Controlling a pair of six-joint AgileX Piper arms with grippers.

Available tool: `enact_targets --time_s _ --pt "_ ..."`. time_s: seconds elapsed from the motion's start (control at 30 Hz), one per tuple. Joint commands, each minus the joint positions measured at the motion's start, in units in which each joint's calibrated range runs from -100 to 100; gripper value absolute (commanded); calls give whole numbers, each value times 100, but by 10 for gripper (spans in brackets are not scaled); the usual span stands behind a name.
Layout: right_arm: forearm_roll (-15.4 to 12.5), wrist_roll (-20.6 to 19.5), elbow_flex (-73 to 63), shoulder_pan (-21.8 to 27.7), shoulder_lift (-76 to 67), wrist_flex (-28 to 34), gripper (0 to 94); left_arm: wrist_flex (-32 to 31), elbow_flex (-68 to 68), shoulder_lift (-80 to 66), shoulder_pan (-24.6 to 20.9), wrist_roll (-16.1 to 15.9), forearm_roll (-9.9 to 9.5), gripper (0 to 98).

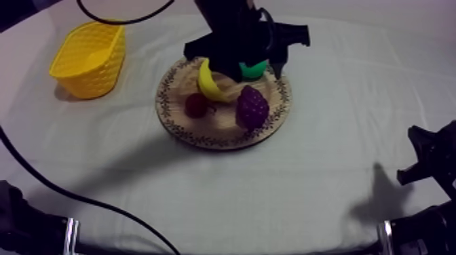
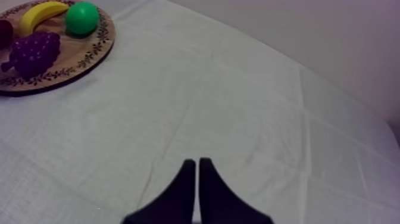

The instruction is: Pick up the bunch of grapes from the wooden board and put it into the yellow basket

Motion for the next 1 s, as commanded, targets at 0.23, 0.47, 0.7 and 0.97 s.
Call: enact_targets --time_s 0.23,0.47,0.7,0.97 --pt "-1 2 0 -1 0 -1 3 -1 -169 601 -73 10 8 807" --pt "-1 2 0 -1 0 -1 3 -1 -454 1238 -136 -138 84 841" --pt "-1 2 0 -1 0 -1 3 126 -904 1935 -217 -204 175 853" --pt "-1 2 0 -1 0 -1 3 393 -1452 2515 -301 -259 198 853"
